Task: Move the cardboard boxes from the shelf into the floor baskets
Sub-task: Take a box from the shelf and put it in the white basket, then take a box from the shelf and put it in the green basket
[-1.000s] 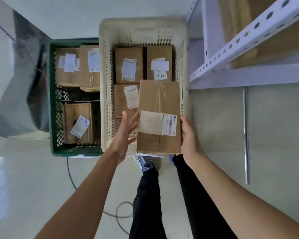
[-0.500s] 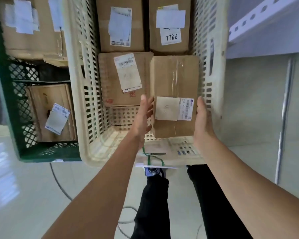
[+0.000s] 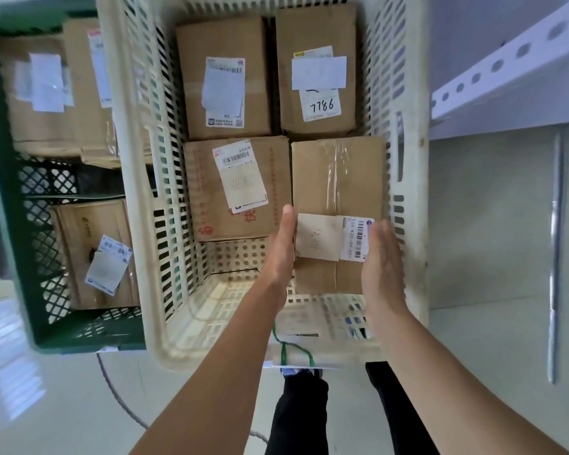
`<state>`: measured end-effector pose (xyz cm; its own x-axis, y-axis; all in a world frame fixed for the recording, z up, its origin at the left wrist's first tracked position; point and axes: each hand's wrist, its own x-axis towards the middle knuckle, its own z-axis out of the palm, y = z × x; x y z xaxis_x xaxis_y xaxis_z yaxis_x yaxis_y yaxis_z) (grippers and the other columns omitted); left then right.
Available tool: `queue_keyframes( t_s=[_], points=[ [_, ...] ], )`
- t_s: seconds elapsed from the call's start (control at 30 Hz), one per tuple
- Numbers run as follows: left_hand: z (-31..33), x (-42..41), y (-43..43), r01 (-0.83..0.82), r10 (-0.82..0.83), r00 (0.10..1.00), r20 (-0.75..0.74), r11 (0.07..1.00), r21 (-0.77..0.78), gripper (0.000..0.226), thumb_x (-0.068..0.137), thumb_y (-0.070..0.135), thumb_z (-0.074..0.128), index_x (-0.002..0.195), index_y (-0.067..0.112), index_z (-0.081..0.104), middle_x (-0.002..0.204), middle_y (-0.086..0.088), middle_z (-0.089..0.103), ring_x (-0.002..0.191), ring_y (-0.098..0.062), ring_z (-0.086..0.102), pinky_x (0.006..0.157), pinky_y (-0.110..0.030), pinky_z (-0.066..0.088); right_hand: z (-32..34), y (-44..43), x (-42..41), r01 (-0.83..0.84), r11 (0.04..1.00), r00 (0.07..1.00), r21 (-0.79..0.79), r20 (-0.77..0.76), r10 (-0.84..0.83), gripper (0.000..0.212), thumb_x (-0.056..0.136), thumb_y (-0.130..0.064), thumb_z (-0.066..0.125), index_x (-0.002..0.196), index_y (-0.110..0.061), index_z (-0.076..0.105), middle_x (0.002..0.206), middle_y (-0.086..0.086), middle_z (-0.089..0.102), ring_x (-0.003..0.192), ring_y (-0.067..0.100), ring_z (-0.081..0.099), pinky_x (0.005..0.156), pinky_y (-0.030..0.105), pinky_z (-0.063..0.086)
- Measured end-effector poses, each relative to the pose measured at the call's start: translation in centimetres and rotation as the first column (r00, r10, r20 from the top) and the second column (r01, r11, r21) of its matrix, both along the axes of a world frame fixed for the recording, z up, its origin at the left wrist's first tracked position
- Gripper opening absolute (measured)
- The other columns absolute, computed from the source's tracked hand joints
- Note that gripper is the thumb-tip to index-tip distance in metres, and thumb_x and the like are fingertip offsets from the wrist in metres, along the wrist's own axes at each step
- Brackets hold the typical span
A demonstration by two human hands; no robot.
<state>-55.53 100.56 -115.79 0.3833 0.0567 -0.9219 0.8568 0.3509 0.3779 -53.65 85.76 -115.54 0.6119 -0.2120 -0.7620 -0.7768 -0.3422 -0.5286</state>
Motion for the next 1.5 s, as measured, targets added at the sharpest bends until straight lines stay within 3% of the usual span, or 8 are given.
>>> queue_keyframes(
  t_s=[0.1, 0.27, 0.6, 0.73, 0.83, 0.93, 1.23, 1.5],
  points=[
    [-0.5, 0.4, -0.1, -0.004, 0.004, 1.0, 0.0, 0.999, 0.035, 0.109, 0.077, 0.096, 0.036, 0.164, 0.03, 0.045, 0.167, 0.001, 0.048, 0.156, -0.023, 0.041, 0.132, -0.055, 0.025, -1.1, 1.0, -0.1, -0.049, 0.998, 0.998, -0.037, 0.024, 0.05, 0.067, 0.112, -0.059, 0.027, 0.17, -0.029, 0.012, 0.177, -0.009, 0.003, 0.161, 0.009, 0.008, 0.119, 0.027, 0.006],
    [-1.4, 0.7, -0.7, -0.02, 0.019, 1.0, 0.014, 0.996, 0.091, 0.115, 0.067, 0.106, 0.034, 0.164, 0.044, 0.044, 0.179, -0.005, 0.029, 0.166, -0.028, 0.023, 0.132, -0.066, 0.02, -2.7, 2.0, 1.4, 0.01, 0.987, 0.998, -0.159, -0.054, -0.019, 0.067, 0.108, -0.06, 0.028, 0.165, -0.027, 0.029, 0.172, 0.005, 0.021, 0.157, 0.034, 0.025, 0.126, 0.061, 0.025],
    [-3.1, 2.5, -0.8, 0.045, -0.047, 0.999, 0.013, 0.991, 0.122, 0.119, 0.067, 0.104, 0.029, 0.163, 0.036, 0.047, 0.175, -0.003, 0.036, 0.165, -0.027, 0.027, 0.131, -0.065, 0.02, -4.1, 1.4, 2.7, -0.009, 1.0, 0.998, -0.013, -0.056, 0.008, 0.057, 0.113, -0.053, 0.028, 0.165, -0.03, 0.033, 0.175, -0.006, 0.025, 0.161, 0.015, 0.021, 0.132, 0.05, 0.018],
    [-2.3, 2.2, -1.2, 0.076, -0.083, 0.996, 0.043, 0.988, 0.134, 0.068, 0.082, 0.096, 0.032, 0.134, 0.058, 0.053, 0.17, -0.001, 0.036, 0.16, -0.025, 0.031, 0.131, -0.064, 0.023, -3.7, 2.1, 3.0, -0.033, 0.999, 0.998, 0.021, -0.059, 0.034, 0.081, 0.095, -0.069, 0.024, 0.165, -0.03, 0.035, 0.175, -0.004, 0.026, 0.162, 0.016, 0.019, 0.132, 0.052, 0.017],
    [-2.4, 1.5, -1.3, 0.09, -0.103, 0.991, 0.09, 0.987, 0.136, 0.102, 0.079, 0.099, 0.029, 0.161, 0.04, 0.045, 0.174, 0.002, 0.036, 0.163, -0.021, 0.027, 0.134, -0.058, 0.018, -3.2, 2.4, 2.4, -0.044, 0.999, 0.999, 0.017, -0.008, 0.044, 0.083, 0.094, -0.072, 0.022, 0.167, -0.033, 0.027, 0.179, -0.007, 0.006, 0.164, 0.011, 0.0, 0.134, 0.05, 0.004],
    [-2.1, 0.7, -1.1, 0.05, -0.06, 0.988, 0.145, 0.996, 0.071, 0.092, 0.096, 0.091, 0.021, 0.17, 0.037, 0.031, 0.179, 0.01, 0.028, 0.158, -0.004, 0.028, 0.128, -0.038, 0.018, -3.0, 2.6, 1.5, -0.06, 0.998, 0.997, 0.037, 0.043, 0.058, 0.068, 0.109, -0.063, 0.025, 0.168, -0.029, 0.021, 0.178, -0.013, -0.005, 0.162, 0.006, -0.009, 0.134, 0.05, 0.0],
    [2.4, 0.7, -0.5, 0.003, -0.016, 0.97, 0.241, 0.998, 0.057, 0.087, 0.099, 0.084, 0.015, 0.173, 0.039, 0.017, 0.181, 0.014, 0.015, 0.164, -0.004, 0.016, 0.135, -0.05, 0.012, 1.5, 1.8, 2.1, -0.034, 0.977, 0.991, 0.211, 0.133, 0.006, 0.075, 0.099, -0.069, 0.029, 0.167, -0.038, 0.022, 0.175, -0.022, 0.016, 0.156, -0.007, 0.015, 0.134, 0.04, 0.01],
    [17.6, 2.6, -0.4, 0.069, -0.116, 0.892, 0.437, 0.99, 0.123, 0.075, 0.103, 0.083, 0.013, 0.17, 0.05, 0.021, 0.177, 0.028, 0.02, 0.163, 0.002, 0.017, 0.132, -0.045, 0.017, 15.9, 0.2, 4.2, -0.013, 0.927, 0.939, 0.375, 0.323, -0.117, 0.082, 0.094, -0.074, 0.039, 0.165, -0.034, 0.031, 0.166, -0.026, 0.033, 0.15, -0.013, 0.031, 0.132, 0.035, 0.023]
  ],
)
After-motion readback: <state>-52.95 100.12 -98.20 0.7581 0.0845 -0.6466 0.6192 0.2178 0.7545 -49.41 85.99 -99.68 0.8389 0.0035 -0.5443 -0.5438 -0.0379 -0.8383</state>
